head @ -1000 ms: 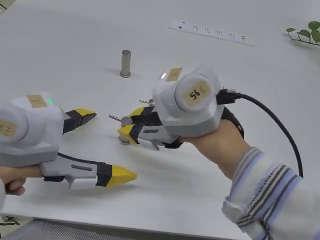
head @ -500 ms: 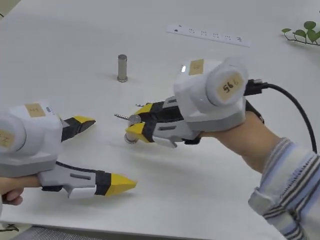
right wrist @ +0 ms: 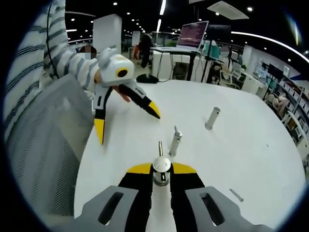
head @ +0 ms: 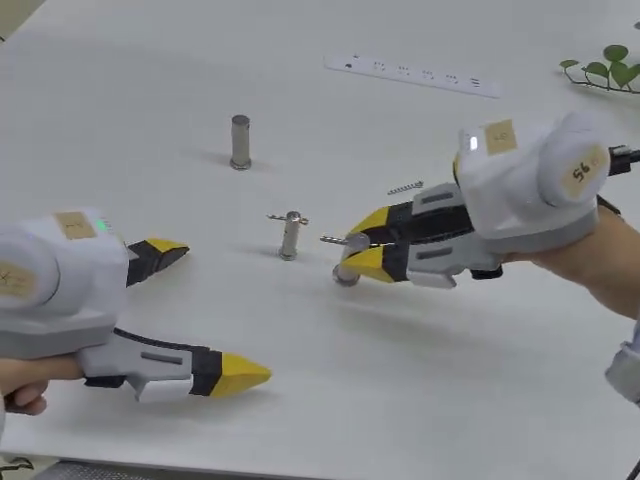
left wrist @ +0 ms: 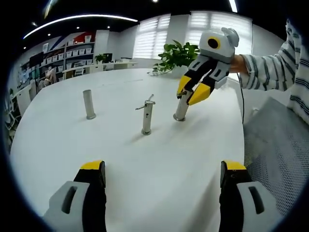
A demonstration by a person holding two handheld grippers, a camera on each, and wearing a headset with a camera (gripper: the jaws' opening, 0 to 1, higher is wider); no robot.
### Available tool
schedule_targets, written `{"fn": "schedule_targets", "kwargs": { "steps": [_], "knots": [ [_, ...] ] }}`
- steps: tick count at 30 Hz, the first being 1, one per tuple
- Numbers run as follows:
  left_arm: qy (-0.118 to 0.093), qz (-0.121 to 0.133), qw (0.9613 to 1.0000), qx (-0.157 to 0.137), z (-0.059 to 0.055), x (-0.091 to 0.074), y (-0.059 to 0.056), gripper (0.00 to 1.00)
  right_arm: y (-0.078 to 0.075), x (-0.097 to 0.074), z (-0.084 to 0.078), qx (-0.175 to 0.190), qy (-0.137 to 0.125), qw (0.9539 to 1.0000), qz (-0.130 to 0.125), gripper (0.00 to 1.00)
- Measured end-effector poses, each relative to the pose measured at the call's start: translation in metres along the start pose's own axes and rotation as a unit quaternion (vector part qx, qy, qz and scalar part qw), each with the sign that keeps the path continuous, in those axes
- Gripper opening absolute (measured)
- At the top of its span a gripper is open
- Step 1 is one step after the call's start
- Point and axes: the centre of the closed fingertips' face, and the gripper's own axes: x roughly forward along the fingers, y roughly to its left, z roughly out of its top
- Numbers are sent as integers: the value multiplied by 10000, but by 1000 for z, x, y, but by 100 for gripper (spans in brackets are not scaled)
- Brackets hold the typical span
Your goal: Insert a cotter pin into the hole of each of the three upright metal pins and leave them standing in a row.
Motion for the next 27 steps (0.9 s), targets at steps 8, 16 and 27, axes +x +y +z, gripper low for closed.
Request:
{"fn": "schedule_targets", "kwargs": {
  "steps": [8,16,27],
  "knots": [
    [-90,48,9999,-6,5,-2,2,99,-19,-9,-14,21,-47,10000,-32,13],
    [32,84,10000,6,-1,-5,3,99,-27,-9,-23,72,-25,10000,-20,13],
    [100,165,9998,-44,-5,-10,6,99,-26,-2,-30,128,-15,9999,-9,13]
  ]
}}
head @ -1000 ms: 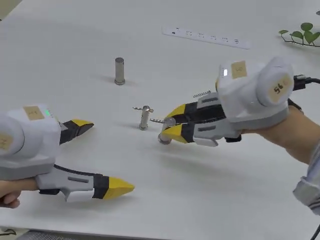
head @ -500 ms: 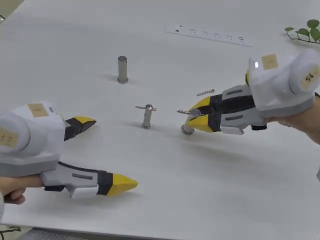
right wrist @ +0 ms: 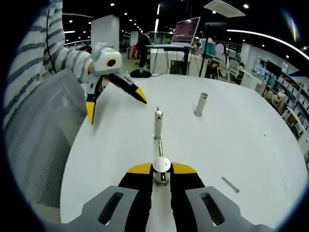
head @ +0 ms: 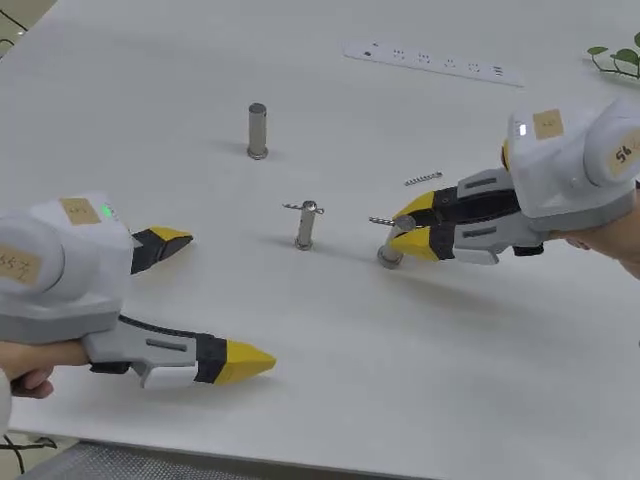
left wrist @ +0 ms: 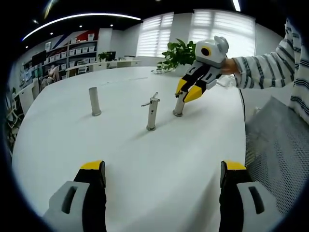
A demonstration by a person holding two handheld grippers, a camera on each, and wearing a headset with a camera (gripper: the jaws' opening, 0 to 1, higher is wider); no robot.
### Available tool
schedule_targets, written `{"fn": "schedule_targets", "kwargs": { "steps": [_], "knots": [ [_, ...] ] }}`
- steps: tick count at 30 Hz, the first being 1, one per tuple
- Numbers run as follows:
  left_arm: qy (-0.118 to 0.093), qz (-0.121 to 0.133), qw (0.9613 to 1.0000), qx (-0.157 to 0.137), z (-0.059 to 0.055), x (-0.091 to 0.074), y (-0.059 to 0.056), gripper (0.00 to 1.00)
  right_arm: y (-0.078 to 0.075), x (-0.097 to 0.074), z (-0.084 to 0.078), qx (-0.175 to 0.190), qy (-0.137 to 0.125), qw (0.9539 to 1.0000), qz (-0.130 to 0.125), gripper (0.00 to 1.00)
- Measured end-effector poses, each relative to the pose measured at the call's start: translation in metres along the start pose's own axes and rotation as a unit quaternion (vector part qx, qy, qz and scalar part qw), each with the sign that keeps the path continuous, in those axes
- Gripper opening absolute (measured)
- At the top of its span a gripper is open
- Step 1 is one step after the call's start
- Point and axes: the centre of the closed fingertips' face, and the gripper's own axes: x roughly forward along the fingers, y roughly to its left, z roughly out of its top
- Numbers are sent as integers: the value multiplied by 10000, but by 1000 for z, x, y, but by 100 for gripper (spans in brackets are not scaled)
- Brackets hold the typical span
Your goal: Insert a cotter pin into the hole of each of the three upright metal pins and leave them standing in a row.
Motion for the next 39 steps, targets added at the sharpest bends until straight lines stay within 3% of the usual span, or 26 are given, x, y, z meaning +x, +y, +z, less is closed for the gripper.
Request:
{"fn": "schedule_targets", "kwargs": {
  "steps": [14,19,28,34,39],
  "knots": [
    [100,54,9999,-38,-6,-1,2,99,-2,1,0,101,-176,9998,61,13],
    [48,65,9999,-93,-3,-1,2,99,-1,1,0,139,-204,9996,112,14],
    [99,43,9999,-38,-4,-1,-2,98,-1,1,0,390,-245,9988,148,15],
    [45,14,10000,-18,1,-3,-4,98,-2,-5,5,586,-402,9975,-15,27],
    [46,-68,10000,-14,7,-4,-7,99,2,-15,10,1076,-642,9920,-152,34]
  ]
}}
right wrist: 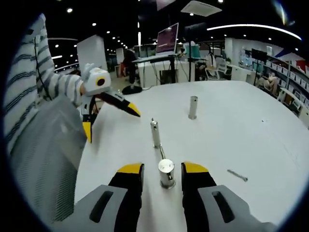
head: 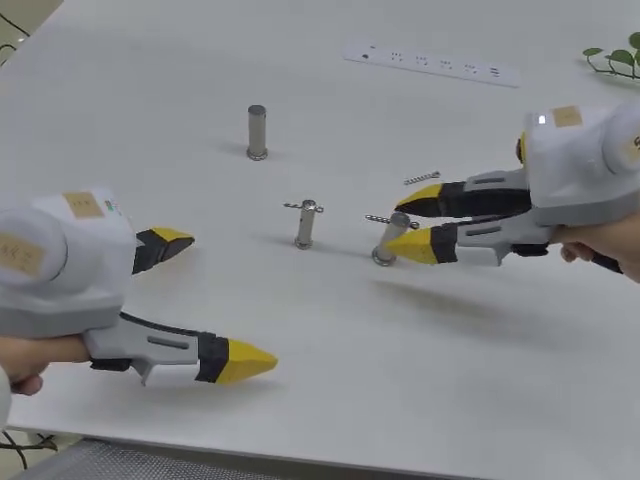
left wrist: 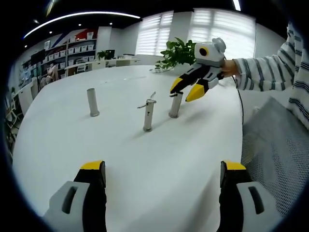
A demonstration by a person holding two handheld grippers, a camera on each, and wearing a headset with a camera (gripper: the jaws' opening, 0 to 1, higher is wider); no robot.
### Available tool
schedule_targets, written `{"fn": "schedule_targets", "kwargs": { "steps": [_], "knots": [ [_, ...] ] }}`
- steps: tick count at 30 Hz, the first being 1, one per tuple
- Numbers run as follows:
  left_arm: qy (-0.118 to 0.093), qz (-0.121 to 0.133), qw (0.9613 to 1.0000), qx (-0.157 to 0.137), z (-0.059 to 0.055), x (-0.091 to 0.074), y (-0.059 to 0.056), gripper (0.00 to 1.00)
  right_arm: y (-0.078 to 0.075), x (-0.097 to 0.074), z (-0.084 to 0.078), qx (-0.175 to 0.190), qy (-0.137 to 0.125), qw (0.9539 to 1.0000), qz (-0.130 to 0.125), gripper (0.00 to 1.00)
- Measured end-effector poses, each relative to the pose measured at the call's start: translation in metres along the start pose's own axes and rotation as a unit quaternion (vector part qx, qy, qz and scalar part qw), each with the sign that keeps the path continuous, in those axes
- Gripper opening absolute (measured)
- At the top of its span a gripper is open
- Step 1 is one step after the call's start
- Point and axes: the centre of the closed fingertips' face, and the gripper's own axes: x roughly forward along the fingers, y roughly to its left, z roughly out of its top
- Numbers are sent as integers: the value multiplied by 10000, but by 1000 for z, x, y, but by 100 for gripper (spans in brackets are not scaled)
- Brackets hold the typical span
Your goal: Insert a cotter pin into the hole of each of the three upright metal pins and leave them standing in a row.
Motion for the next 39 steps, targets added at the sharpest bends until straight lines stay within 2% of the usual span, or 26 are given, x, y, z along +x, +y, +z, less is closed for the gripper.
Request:
{"fn": "schedule_targets", "kwargs": {
  "steps": [4,9,11,14,16,18,21,25,26,29,33,37,39],
  "knots": [
    [-98,3,9999,-32,7,0,2,99,4,-11,0,147,-104,9997,-157,41],
    [-67,-23,10000,20,9,3,5,99,12,-22,-5,381,-168,9987,-301,58],
    [-60,-31,10000,29,11,3,6,99,17,-26,-8,438,-180,9984,-304,62],
    [-84,-25,10000,28,14,3,8,99,21,-31,-12,580,-227,9971,-437,68],
    [-113,-25,9999,35,16,2,9,99,23,-36,-14,859,-306,9943,-560,72],
    [-121,-18,9999,38,18,2,10,98,24,-40,-16,986,-365,9920,-694,80],
    [-126,-13,9999,43,19,2,12,98,28,-46,-16,1351,-555,9858,-832,92],
    [-107,0,9999,-1,19,0,17,98,32,-52,-24,1452,-478,9840,-915,96],
    [-108,45,9999,-4,19,-1,21,98,34,-52,-28,1490,-406,9833,-962,99],
    [-116,142,9998,-47,20,-6,30,98,37,-54,-37,1668,-212,9806,-1006,100],
    [-68,289,9996,-33,21,-14,43,98,39,-54,-47,1443,62,9830,-1135,100],
    [-82,466,9989,-68,26,-20,58,97,39,-55,-43,1620,-117,9799,-1161,100],
    [-17,523,9985,-177,27,-22,65,95,38,-57,-42,1629,-161,9793,-1192,100]
  ]
}}
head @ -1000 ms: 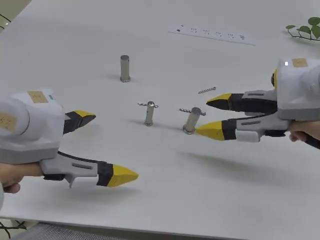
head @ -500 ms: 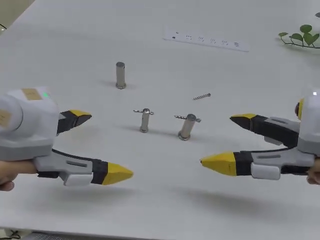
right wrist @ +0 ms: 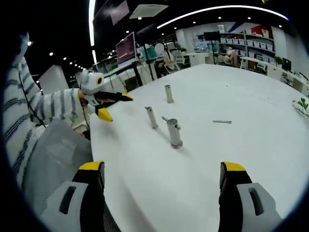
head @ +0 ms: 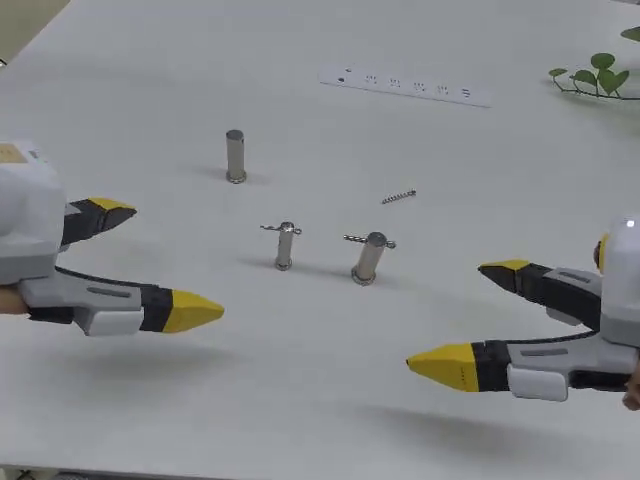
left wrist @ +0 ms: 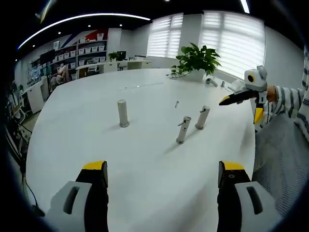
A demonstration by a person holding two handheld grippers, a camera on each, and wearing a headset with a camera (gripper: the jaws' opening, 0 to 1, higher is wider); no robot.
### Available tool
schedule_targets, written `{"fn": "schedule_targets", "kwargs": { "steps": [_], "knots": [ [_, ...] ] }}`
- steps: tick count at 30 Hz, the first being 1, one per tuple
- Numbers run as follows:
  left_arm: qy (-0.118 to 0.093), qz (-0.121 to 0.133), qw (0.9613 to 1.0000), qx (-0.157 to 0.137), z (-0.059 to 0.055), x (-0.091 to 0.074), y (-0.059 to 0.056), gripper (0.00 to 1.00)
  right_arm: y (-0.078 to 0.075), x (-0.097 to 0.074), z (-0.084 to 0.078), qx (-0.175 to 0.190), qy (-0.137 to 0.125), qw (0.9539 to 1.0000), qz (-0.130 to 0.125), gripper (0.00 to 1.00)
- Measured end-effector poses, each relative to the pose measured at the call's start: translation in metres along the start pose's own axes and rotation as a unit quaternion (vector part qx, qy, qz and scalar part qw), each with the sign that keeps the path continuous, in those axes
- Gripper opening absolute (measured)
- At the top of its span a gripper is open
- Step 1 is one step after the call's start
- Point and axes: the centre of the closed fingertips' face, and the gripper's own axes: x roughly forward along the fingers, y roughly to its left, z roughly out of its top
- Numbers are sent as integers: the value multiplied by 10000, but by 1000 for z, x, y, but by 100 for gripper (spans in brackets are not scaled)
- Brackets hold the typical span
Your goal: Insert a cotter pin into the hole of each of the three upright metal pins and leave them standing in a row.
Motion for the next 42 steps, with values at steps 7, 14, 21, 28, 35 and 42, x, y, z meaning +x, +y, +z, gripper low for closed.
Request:
{"fn": "schedule_targets", "kwargs": {
  "steps": [7,14,21,28,35,42],
  "knots": [
    [-50,248,9997,42,15,0,22,87,3,-5,6,25,-126,9999,-41,100],
    [264,503,9961,682,25,16,40,75,4,-2,4,-59,-40,9999,-151,100],
    [30,521,9978,406,48,35,51,60,10,-2,12,272,-359,9990,-71,100],
    [-313,649,9973,123,77,46,73,43,5,-11,25,492,-695,9962,-159,100],
    [-302,599,9969,404,95,58,70,35,3,-13,29,475,-700,9961,-231,100],
    [-177,291,9993,123,93,74,62,31,-3,-10,23,457,-578,9968,-305,100]
  ]
}}
